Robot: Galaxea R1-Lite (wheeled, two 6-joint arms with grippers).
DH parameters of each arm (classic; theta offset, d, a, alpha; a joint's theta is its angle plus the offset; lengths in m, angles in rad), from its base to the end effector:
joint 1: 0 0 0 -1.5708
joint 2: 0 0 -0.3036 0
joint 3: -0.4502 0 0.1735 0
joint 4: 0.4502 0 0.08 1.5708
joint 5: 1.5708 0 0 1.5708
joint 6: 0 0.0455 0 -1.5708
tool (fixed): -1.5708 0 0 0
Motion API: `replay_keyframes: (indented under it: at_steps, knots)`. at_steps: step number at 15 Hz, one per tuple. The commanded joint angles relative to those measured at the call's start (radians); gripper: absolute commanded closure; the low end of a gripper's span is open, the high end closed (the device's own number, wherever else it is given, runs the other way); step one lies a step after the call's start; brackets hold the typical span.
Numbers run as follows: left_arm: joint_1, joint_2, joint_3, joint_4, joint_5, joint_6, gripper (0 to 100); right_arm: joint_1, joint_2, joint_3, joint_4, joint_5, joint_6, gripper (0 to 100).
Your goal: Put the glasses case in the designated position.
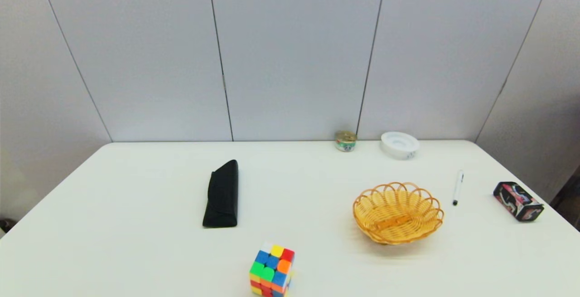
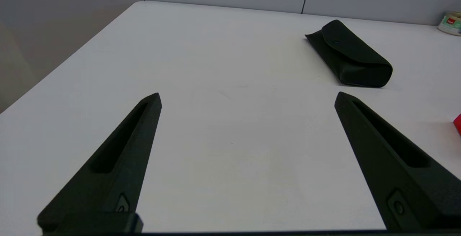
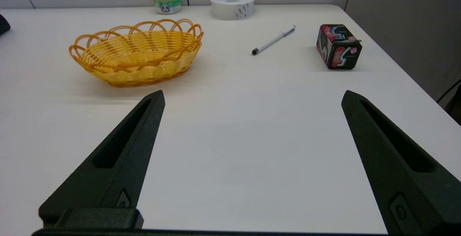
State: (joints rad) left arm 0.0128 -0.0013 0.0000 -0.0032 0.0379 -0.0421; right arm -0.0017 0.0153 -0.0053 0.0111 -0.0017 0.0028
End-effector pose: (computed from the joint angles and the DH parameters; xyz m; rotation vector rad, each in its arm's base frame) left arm -0.0220 0.0014 0.0759 -0.0421 -0.0056 0.0506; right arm -0.0211 0.0000 0.0759 0.0028 0.0211 -0.0034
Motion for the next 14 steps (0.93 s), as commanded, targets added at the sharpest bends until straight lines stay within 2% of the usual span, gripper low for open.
replay_keyframes:
  at_steps: [1, 4, 6, 7, 9, 10, 11, 13, 14]
  knots:
    - [0.000, 0.001, 0.000, -0.001, 0.000, -0.001, 0, 0.006, 0.305, -0.222, 0.001, 0.009, -0.052, 0]
    - [0.001, 0.001, 0.000, -0.001, 0.000, -0.001, 0, 0.006, 0.669, -0.552, 0.056, -0.003, -0.053, 0]
    - [0.001, 0.001, 0.000, -0.001, 0.000, -0.001, 0, 0.022, 0.887, -0.765, 0.053, -0.001, -0.055, 0]
    - [0.001, 0.000, 0.000, -0.001, 0.000, -0.001, 0, 0.045, 0.991, -0.887, 0.064, -0.003, -0.061, 0]
    - [0.001, 0.001, 0.000, 0.002, 0.000, -0.001, 0, 0.138, 1.190, -1.159, 0.099, 0.000, -0.032, 0]
    - [0.001, 0.001, 0.000, -0.001, 0.000, -0.001, 0, 0.155, 1.273, -1.294, 0.179, 0.002, -0.001, 0]
    - [0.000, 0.001, 0.000, -0.001, 0.000, -0.001, 0, 0.184, 1.350, -1.430, 0.303, 0.002, 0.031, 0]
    - [0.001, 0.001, 0.000, -0.001, 0.000, -0.001, 0, 0.232, 1.500, -1.716, 0.626, 0.006, 0.112, 0]
    - [0.000, 0.001, 0.000, -0.001, 0.000, -0.001, 0, 0.267, 1.577, -1.851, 0.774, 0.011, 0.178, 0]
